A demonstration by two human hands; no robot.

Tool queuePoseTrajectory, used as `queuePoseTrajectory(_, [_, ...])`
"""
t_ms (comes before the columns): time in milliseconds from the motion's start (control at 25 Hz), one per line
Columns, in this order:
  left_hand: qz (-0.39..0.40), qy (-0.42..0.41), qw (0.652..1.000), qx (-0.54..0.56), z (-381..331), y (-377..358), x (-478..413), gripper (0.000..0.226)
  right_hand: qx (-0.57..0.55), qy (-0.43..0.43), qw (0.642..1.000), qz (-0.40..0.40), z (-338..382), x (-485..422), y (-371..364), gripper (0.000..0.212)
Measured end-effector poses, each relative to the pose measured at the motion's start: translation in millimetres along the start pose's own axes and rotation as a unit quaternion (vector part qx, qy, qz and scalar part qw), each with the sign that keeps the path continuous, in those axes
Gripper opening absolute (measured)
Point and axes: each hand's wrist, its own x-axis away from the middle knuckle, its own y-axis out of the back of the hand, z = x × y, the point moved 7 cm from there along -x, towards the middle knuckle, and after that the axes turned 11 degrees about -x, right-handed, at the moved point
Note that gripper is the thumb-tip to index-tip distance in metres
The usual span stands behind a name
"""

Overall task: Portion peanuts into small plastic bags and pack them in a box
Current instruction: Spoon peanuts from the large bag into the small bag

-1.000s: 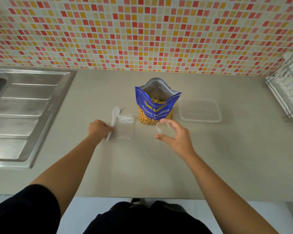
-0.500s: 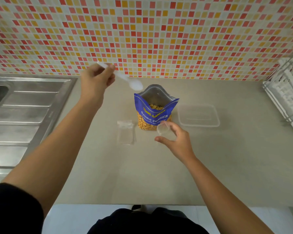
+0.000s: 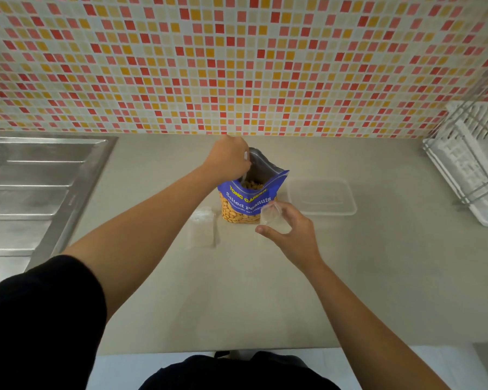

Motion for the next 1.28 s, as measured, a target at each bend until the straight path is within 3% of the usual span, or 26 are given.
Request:
queuePoseTrajectory(160, [0.025, 0.105, 0.988, 0.112, 17.7, -9.5, -6.5, 0.023, -0.019, -0.003, 1.0, -0.007, 3.3, -3.9, -1.9, 0.053])
queuePoseTrajectory(280, [0.042, 0.134, 0.97, 0.2, 26.4, -12.3, -6.3, 0.024, -0.025, -0.001, 1.0, -0.008, 6.5, -9.0, -3.1, 0.05])
queuePoseTrajectory(520, [0.072, 0.164, 0.893, 0.412, 31.9, -8.6, 3.1, 0.014, -0.021, -0.015, 1.0, -0.008, 9.8, -16.1, -3.3, 0.044])
queuePoseTrajectory(920, [0.027, 0.23, 0.808, 0.542, 76.6, -7.4, 14.6, 0.009, 0.032, 0.046, 0.992, -0.11, 46.4, -27.8, 14.6, 0.055])
queuePoseTrajectory(1120, [0.018, 0.259, 0.765, 0.589, 90.9, -18.4, 24.4, 0.01, 0.139, 0.071, 0.982, -0.106, 67.0, -35.7, 8.4, 0.055])
queuePoseTrajectory(1280, [0.006, 0.265, 0.752, 0.603, 97.3, -12.1, 27.5, 0.013, 0.18, 0.053, 0.977, -0.106, 69.7, -41.5, 4.5, 0.055])
